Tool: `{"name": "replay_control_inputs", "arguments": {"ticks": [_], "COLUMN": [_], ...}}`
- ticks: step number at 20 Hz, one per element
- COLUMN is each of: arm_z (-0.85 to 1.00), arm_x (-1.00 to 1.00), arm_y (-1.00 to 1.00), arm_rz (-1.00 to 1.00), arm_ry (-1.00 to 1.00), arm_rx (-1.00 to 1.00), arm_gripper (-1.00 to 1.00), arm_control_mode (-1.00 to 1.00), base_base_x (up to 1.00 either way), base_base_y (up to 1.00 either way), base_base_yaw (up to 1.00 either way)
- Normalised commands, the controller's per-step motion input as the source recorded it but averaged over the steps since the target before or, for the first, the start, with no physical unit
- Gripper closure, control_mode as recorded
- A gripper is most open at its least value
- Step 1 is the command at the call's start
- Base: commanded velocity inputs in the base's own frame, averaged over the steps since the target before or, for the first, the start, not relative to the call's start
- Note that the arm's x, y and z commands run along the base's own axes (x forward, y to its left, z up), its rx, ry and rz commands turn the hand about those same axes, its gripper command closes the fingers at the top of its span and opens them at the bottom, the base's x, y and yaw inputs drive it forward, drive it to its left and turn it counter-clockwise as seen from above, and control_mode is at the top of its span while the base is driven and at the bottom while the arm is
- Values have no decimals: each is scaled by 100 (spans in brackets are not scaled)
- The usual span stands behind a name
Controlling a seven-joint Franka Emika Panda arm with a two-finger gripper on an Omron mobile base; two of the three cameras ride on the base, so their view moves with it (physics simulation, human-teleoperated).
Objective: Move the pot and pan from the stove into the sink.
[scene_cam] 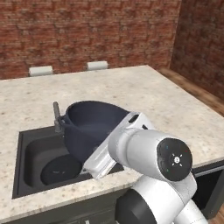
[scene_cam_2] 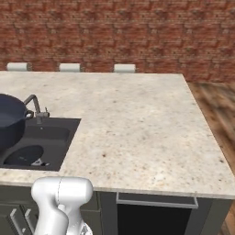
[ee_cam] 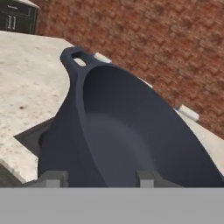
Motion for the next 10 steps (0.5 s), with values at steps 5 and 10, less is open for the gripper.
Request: {"name": "replay_control_inputs", "arguments": {"ticks": [5,10], "arm_z": [-29,-41], "arm_x": [63,53], "arm_y": [1,10], "arm_rz": [2,4], "arm_ry": [22,11], "arm_rx": [-4,-9], "arm_gripper": [100,100], "arm_control_mode": [-100,-100], "base_base_x": [0,0], "base_base_y": [0,0], "base_base_yaw": [0,0]}}
